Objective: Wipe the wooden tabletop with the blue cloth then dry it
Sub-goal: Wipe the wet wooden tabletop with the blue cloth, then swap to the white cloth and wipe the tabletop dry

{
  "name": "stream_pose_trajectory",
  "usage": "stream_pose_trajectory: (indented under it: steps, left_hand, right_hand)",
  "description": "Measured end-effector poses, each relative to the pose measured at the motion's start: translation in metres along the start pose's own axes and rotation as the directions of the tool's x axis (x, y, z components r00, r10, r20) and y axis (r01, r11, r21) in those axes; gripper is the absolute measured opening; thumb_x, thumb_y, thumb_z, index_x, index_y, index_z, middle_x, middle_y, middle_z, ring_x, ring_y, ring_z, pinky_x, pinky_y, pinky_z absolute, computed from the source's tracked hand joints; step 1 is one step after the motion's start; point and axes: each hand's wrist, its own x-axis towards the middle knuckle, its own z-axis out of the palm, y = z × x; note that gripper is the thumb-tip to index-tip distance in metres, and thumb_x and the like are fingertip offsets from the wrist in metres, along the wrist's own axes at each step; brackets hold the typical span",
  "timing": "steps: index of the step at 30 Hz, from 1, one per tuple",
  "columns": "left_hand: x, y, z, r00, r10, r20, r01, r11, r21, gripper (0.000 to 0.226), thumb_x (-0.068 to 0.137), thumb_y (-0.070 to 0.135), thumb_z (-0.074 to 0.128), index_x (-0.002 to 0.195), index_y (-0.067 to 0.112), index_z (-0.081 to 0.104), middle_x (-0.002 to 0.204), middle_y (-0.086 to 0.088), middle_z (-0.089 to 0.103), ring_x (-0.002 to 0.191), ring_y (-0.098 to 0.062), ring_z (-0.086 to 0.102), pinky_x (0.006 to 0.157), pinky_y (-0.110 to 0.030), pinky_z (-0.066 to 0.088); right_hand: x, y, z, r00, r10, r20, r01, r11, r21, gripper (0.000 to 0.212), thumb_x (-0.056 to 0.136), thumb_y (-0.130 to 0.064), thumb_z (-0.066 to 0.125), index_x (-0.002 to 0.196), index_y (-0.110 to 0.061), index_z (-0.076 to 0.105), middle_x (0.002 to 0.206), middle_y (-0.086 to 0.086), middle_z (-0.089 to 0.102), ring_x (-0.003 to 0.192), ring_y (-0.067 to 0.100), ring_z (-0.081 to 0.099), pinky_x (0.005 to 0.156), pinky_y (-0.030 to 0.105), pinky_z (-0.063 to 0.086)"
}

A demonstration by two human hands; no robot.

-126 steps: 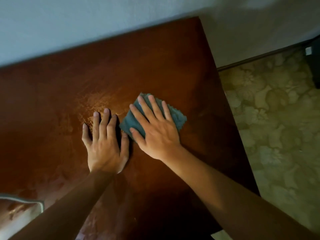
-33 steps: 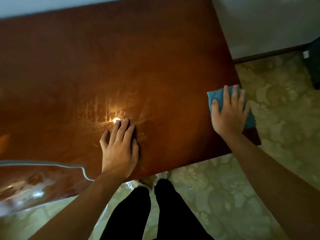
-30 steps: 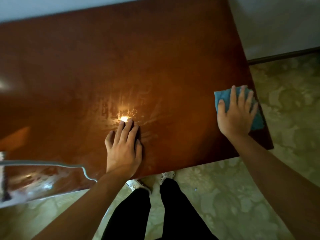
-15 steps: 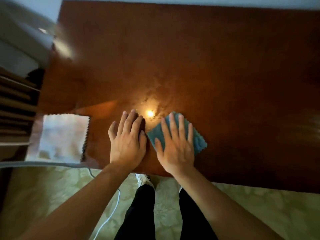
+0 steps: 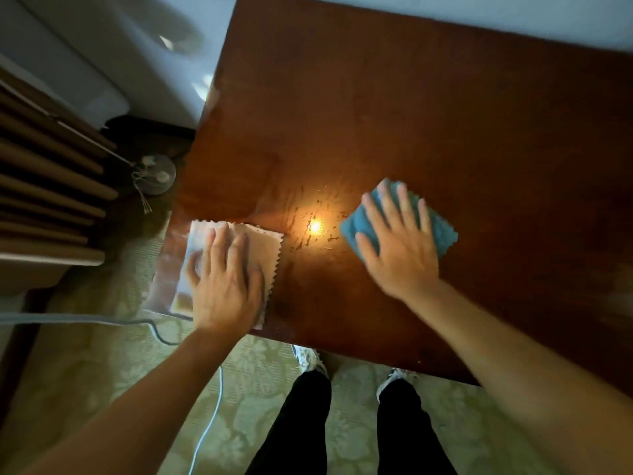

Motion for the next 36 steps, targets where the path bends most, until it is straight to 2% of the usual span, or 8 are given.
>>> stream_pose_trajectory:
  steps: [3, 6, 12, 16, 21, 28, 32, 36]
  left_hand:
    - [0.005, -0.013, 0.002, 1.000, -0.001, -0.001, 0.001, 0.999, 0.033, 0.056, 0.098, 0.041, 0.034, 0.143, 0.010, 0.045, 0.158, -0.016, 0.033, 0.148, -0.031, 0.028, 0.117, -0.056, 0.017]
    - [0.003, -0.013, 0.008, 1.000, 0.026, -0.001, -0.026, 0.997, 0.068, 0.061, 0.099, 0.044, 0.031, 0.147, 0.008, 0.043, 0.161, -0.015, 0.030, 0.152, -0.028, 0.020, 0.120, -0.054, 0.013]
    - [0.004, -0.014, 0.012, 0.998, 0.067, -0.015, -0.065, 0.993, 0.096, 0.065, 0.098, 0.043, 0.031, 0.149, 0.006, 0.043, 0.162, -0.018, 0.027, 0.153, -0.031, 0.016, 0.123, -0.052, 0.013]
    - [0.004, -0.014, 0.013, 0.996, 0.084, -0.025, -0.082, 0.994, 0.072, 0.063, 0.099, 0.042, 0.036, 0.149, 0.005, 0.041, 0.162, -0.019, 0.026, 0.154, -0.031, 0.015, 0.123, -0.053, 0.013]
    - [0.003, -0.014, 0.015, 0.995, 0.093, -0.047, -0.090, 0.994, 0.067, 0.064, 0.098, 0.043, 0.038, 0.150, 0.006, 0.038, 0.162, -0.019, 0.026, 0.154, -0.031, 0.014, 0.123, -0.050, 0.009]
    - [0.002, -0.014, 0.016, 0.996, 0.087, -0.026, -0.085, 0.993, 0.077, 0.064, 0.098, 0.044, 0.038, 0.152, 0.010, 0.035, 0.162, -0.017, 0.026, 0.154, -0.030, 0.012, 0.123, -0.048, 0.005]
    - [0.000, -0.008, 0.016, 0.998, 0.062, -0.002, -0.062, 0.996, 0.068, 0.063, 0.099, 0.044, 0.034, 0.152, 0.010, 0.034, 0.163, -0.017, 0.025, 0.154, -0.031, 0.013, 0.123, -0.049, 0.006]
    - [-0.011, 0.015, 0.026, 0.995, 0.097, 0.019, -0.098, 0.994, 0.053, 0.065, 0.100, 0.042, 0.033, 0.156, 0.010, 0.027, 0.165, -0.016, 0.018, 0.155, -0.032, 0.009, 0.122, -0.053, 0.009]
  right_hand:
    - [-0.048, -0.040, 0.012, 0.980, -0.190, 0.061, 0.191, 0.982, 0.000, 0.066, 0.105, -0.058, 0.016, 0.162, -0.025, 0.021, 0.171, 0.004, 0.013, 0.159, 0.030, 0.006, 0.126, 0.056, 0.009]
    - [-0.027, -0.036, 0.006, 0.943, -0.319, 0.097, 0.323, 0.946, -0.036, 0.066, 0.105, -0.059, 0.015, 0.163, -0.028, 0.020, 0.172, 0.002, 0.014, 0.159, 0.027, 0.007, 0.126, 0.054, 0.009]
    - [0.099, -0.065, -0.018, 0.996, -0.087, 0.017, 0.088, 0.994, -0.064, 0.071, 0.100, -0.059, 0.010, 0.164, -0.027, 0.015, 0.173, 0.004, 0.009, 0.159, 0.029, 0.003, 0.128, 0.052, 0.005]
    - [0.133, -0.129, -0.019, 0.965, -0.257, 0.045, 0.260, 0.963, -0.069, 0.071, 0.100, -0.058, 0.005, 0.164, -0.028, 0.013, 0.173, 0.003, 0.008, 0.159, 0.029, 0.002, 0.127, 0.053, 0.004]
    - [0.148, -0.191, -0.015, 0.909, -0.414, 0.052, 0.417, 0.906, -0.070, 0.064, 0.105, -0.054, 0.018, 0.164, -0.029, 0.014, 0.173, 0.002, 0.007, 0.159, 0.029, 0.001, 0.128, 0.053, 0.003]
    - [0.156, -0.216, -0.023, 0.805, -0.585, 0.101, 0.591, 0.806, -0.032, 0.061, 0.107, -0.054, 0.023, 0.164, -0.032, 0.016, 0.173, -0.001, 0.006, 0.160, 0.024, -0.004, 0.128, 0.051, -0.002]
    - [0.138, -0.202, -0.035, 0.830, -0.552, 0.083, 0.540, 0.832, 0.125, 0.057, 0.109, -0.046, 0.028, 0.163, -0.030, 0.019, 0.173, 0.001, 0.004, 0.159, 0.022, -0.007, 0.129, 0.049, 0.000]
    - [0.073, -0.159, -0.035, 0.936, -0.255, -0.242, 0.335, 0.858, 0.389, 0.045, 0.104, -0.021, 0.049, 0.146, -0.005, 0.053, 0.156, 0.017, 0.047, 0.152, 0.034, 0.033, 0.123, 0.049, 0.030]
